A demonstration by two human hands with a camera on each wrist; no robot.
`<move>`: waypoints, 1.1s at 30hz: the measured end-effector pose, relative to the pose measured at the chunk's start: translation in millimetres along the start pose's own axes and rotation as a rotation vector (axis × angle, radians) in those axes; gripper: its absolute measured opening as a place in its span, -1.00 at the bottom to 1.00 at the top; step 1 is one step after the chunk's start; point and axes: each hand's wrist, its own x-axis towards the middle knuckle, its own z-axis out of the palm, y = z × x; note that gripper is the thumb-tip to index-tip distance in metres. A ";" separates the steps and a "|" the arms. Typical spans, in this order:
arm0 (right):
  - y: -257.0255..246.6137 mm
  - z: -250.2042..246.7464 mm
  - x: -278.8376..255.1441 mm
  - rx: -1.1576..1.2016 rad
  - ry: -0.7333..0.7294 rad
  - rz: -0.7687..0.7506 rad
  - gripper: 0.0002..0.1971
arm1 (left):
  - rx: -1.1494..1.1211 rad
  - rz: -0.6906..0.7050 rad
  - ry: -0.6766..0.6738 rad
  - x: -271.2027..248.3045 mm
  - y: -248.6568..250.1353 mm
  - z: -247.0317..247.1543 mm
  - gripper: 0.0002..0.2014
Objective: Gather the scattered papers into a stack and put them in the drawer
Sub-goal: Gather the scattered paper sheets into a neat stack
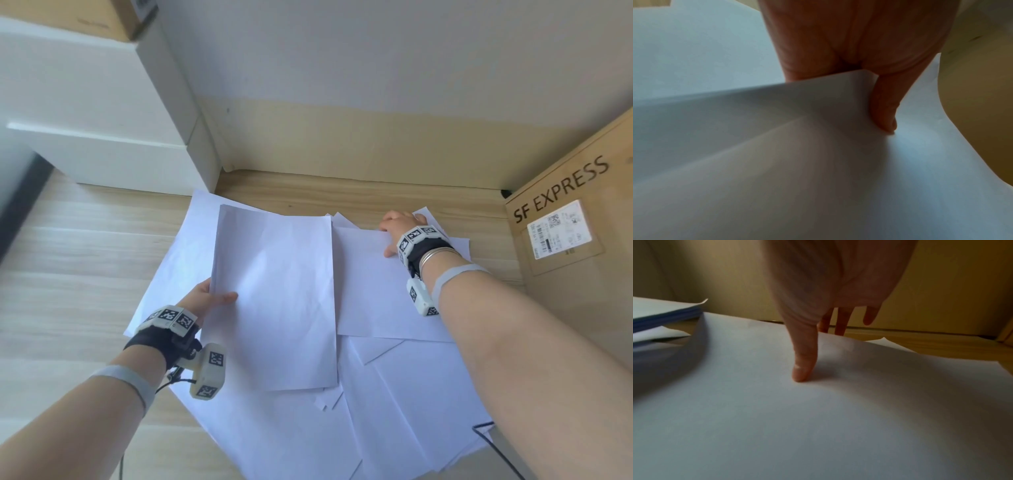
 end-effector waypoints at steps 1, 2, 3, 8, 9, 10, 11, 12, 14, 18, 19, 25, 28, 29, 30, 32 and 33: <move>-0.1 -0.8 0.5 -0.017 -0.011 0.002 -0.38 | -0.005 -0.001 0.002 0.3 -0.8 -0.7 -0.70; 0.1 -1.3 1.4 -0.028 -0.018 0.002 -0.43 | -0.008 -0.001 0.003 0.4 -1.2 -1.0 -0.70; 0.4 -2.1 2.3 -0.027 -0.017 0.000 -0.49 | -0.013 -0.002 0.002 0.4 -1.5 -1.4 -0.70; 2.4 0.0 5.8 0.017 0.004 0.013 -0.45 | -0.031 -0.017 -0.008 0.2 -2.3 -4.3 -0.69; 2.2 -0.5 4.7 -0.010 0.008 0.023 -0.47 | -0.033 -0.017 -0.008 0.0 -2.1 -4.7 -0.68; 1.9 -0.7 4.4 -0.036 0.009 0.040 -0.50 | -0.034 -0.016 -0.009 0.0 -2.2 -5.2 -0.68; 1.6 -2.1 2.9 -0.051 0.010 0.054 -0.52 | -0.033 -0.017 -0.011 -0.1 -2.2 -5.4 -0.68; 1.0 -3.3 2.0 -0.068 0.001 0.068 -0.54 | -0.032 -0.018 -0.013 -0.4 -1.9 -5.4 -0.68; 0.7 -5.7 -0.7 -0.067 -0.037 0.086 -0.62 | -0.030 -0.017 -0.014 -2.1 -1.4 -5.2 -0.68; 3.1 -14.4 -9.3 0.040 -0.082 0.128 -0.59 | -0.023 -0.014 -0.030 -4.6 0.3 -4.8 -0.66; 4.6 -16.6 -12.6 0.041 -0.088 0.147 -0.59 | -0.019 -0.012 -0.035 -5.9 1.4 -4.1 -0.67; 39.6 5.2 -22.3 0.113 -0.135 0.364 -0.54 | 0.008 -0.007 -0.053 -13.2 7.0 3.5 -0.71; 50.7 18.7 -49.5 0.183 -0.152 0.483 -0.54 | 0.021 -0.008 -0.061 -14.9 5.7 8.1 -0.69; 52.7 22.9 -61.3 0.195 -0.161 0.539 -0.60 | 0.026 -0.005 -0.064 -15.4 4.7 9.9 -0.69; 58.4 31.3 -70.2 0.241 -0.136 0.577 -0.70 | 0.031 -0.003 -0.068 -16.1 3.3 11.7 -0.69; 67.9 51.4 -87.4 0.306 -0.078 0.622 -0.82 | 0.037 -0.006 -0.078 -17.1 0.1 15.5 -0.70; 70.4 62.2 -97.9 0.355 -0.070 0.638 -0.89 | 0.040 -0.006 -0.082 -17.5 -1.5 17.3 -0.70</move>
